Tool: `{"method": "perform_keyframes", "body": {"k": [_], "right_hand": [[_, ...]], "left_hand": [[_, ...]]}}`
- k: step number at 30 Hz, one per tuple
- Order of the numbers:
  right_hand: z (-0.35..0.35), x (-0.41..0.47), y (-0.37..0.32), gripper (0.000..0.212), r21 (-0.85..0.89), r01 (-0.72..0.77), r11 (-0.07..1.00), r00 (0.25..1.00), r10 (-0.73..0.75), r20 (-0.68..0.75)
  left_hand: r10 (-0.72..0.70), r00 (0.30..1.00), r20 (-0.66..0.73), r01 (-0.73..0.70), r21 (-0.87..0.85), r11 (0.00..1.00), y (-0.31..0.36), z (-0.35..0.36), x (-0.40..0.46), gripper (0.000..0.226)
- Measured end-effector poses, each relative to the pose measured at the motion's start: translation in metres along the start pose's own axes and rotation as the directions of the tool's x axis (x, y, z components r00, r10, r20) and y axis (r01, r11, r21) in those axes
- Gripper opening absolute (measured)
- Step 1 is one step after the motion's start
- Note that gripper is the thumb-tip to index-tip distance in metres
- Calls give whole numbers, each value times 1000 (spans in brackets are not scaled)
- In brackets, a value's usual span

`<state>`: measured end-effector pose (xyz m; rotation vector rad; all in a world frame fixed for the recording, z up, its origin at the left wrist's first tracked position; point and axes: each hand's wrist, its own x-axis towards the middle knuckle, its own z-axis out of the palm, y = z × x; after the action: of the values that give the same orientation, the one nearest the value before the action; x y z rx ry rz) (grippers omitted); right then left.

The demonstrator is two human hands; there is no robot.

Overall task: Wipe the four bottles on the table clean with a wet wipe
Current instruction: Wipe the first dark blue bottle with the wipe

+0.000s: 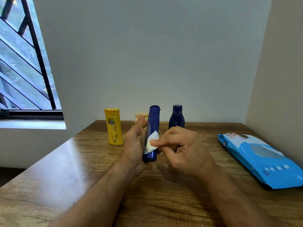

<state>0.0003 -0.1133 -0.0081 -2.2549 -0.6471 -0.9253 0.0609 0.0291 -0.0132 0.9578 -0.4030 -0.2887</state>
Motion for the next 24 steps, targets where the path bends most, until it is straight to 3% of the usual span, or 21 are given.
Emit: {"method": "perform_keyframes", "body": {"k": [2, 4, 7, 10, 13, 15, 18, 21, 24], "right_hand": [[0, 0, -1, 27, 49, -1, 999, 1000, 0, 25], [0, 0, -2, 28, 55, -39, 998, 999, 38, 13], [1, 1, 1, 29, 91, -148, 985, 984, 156, -87], [1, 2, 5, 28, 161, -214, 963, 944, 247, -220], [-1, 4, 3, 30, 153, -209, 966, 933, 244, -266], [-1, 3, 0, 30, 121, -187, 975, 956, 209, -205], [-2, 1, -7, 27, 175, -223, 959, 975, 220, 35], [0, 0, -11, 22, 303, -390, 869, 908, 310, 281], [2, -1, -12, 20, 347, -444, 826, 881, 330, 340]], "left_hand": [[-15, 1000, 0, 15, -2, 1000, -1, -1, 0, 60], [-22, 999, 24, 21, 47, 999, -2, -1, -2, 62], [-43, 996, 73, 32, 141, 990, -2, 1, -5, 75], [-58, 993, 103, 42, 152, 987, -5, 5, -7, 66], [-43, 996, 78, 34, 113, 993, -6, 8, -6, 51], [-24, 999, 38, 20, 92, 996, -5, 9, -7, 38], [-39, 999, -6, 39, -9, 999, -1, 8, -6, 36], [-36, 998, -53, 32, -70, 997, 4, 6, -2, 40], [-21, 998, -65, 15, -91, 996, 2, 5, 3, 43]]}}
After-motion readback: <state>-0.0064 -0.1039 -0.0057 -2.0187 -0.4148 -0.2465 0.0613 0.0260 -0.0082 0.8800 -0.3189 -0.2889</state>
